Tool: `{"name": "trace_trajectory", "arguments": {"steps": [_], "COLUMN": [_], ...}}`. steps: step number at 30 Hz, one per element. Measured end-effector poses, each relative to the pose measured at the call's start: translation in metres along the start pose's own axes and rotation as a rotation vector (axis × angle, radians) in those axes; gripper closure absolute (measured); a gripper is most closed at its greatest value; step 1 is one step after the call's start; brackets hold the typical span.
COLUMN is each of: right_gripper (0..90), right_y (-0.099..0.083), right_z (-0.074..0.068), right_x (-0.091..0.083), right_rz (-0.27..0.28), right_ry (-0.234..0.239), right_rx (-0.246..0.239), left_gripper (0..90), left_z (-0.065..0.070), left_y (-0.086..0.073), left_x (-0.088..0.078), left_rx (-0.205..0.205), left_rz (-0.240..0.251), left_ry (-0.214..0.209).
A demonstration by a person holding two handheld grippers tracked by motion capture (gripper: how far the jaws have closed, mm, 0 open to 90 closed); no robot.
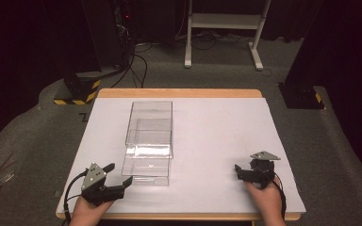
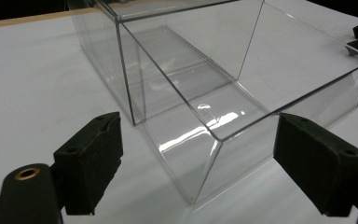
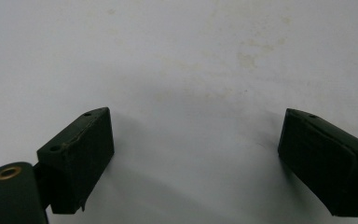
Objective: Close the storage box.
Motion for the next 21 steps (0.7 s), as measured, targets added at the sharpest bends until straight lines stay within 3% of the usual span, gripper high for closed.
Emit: {"name": "trace_trajectory", "arguments": {"steps": [6,16,21], "right_gripper": [10.1,10.1,10.1], "right_y": [0.000,0.000,0.000], "right_z": [0.000,0.000,0.000], "right_x": [0.000,0.000,0.000], "right_rz": [0.000,0.000,0.000], "right_ry": [0.001,0.001,0.000], "right_rx": [0.001,0.001,0.000], "left_gripper": [16.2,15.7,15.8], "left_z": [-0.003,-0.001,-0.001], "left_y": [-0.005,-0.013,-0.012], "left_x": [0.001,0.018,0.022], "left_rx": [0.002,0.021,0.007], "left_rz": [-0.014,-0.056,-0.054], "left_ry": [0.010,0.017,0.012]}}
Point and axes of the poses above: each handheld gripper's, and its own axes: x roughly forward along the jaws, y roughly out of its top, z roughly to its right, the point moved 8 cm from there along x, roughly forward along the jaws
